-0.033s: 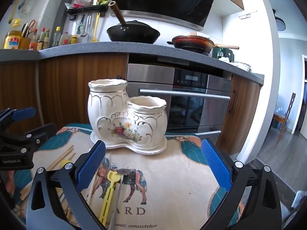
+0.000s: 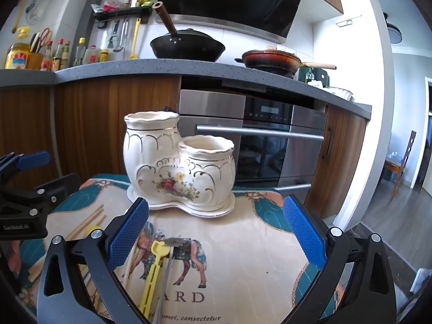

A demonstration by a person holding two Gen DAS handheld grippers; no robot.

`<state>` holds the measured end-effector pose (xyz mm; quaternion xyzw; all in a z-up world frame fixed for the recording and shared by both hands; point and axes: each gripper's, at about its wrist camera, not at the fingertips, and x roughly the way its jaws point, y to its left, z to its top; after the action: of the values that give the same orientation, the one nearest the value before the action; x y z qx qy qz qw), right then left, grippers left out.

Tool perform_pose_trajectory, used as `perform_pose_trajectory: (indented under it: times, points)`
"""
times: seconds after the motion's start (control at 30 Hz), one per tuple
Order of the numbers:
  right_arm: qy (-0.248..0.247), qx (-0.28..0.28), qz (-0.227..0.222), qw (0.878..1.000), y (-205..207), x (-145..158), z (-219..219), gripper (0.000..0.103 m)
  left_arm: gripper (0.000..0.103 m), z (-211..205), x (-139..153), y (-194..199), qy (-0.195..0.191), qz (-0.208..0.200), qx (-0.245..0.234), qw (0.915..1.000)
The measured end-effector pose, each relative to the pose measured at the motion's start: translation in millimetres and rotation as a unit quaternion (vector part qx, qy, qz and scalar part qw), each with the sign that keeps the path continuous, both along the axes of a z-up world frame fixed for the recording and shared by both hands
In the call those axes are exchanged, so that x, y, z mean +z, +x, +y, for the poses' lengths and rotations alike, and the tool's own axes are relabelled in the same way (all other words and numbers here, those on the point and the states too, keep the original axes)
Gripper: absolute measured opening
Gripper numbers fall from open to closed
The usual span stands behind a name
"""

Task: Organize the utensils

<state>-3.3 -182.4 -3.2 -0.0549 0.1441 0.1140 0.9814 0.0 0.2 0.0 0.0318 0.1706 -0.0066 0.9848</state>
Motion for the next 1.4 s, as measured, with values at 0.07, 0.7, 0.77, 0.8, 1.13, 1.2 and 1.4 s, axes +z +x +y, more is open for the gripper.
perform_pose_trajectory:
  times: [0.07,0.7,0.77,0.8,1.13,1.2,1.4]
  points:
    - [-0.001,0.001,0.001,1.0,0.3,-0.1,0.1,0.099,0.098,0.1,0.1,-0.7,0.0,0.0,0.0,1.0]
    - [0.002,0.0,0.001,1.0,0.3,-0.2,0.0,0.099,0.098,0.5,-0.1,0.4,0.0,0.004,0.0,1.0]
    - [0.002,0.0,0.001,1.0,0.3,-0.2,0.0,0.099,0.098,0.7,0.0,0.1,0.0,0.004,0.0,1.0]
    - [0.002,0.0,0.001,1.0,0.4,-0.3,0.1,0.099,0.098,0.7,-0.1,0.1,0.0,0.004,0.0,1.0]
    - [0.002,0.0,0.002,1.0,0.5,-0.5,0.6,0.099,0.098,0.7,-0.1,0.8,-0.001,0.005,0.0,1.0]
    - [0.001,0.0,0.002,1.0,0.5,-0.5,0.7,0.099,0.098,0.8,-0.1,0.8,-0.001,0.005,0.0,1.0]
    - [0.001,0.0,0.002,1.0,0.5,-0.5,0.8,0.099,0.098,0.8,-0.1,1.1,-0.001,0.006,0.0,1.0]
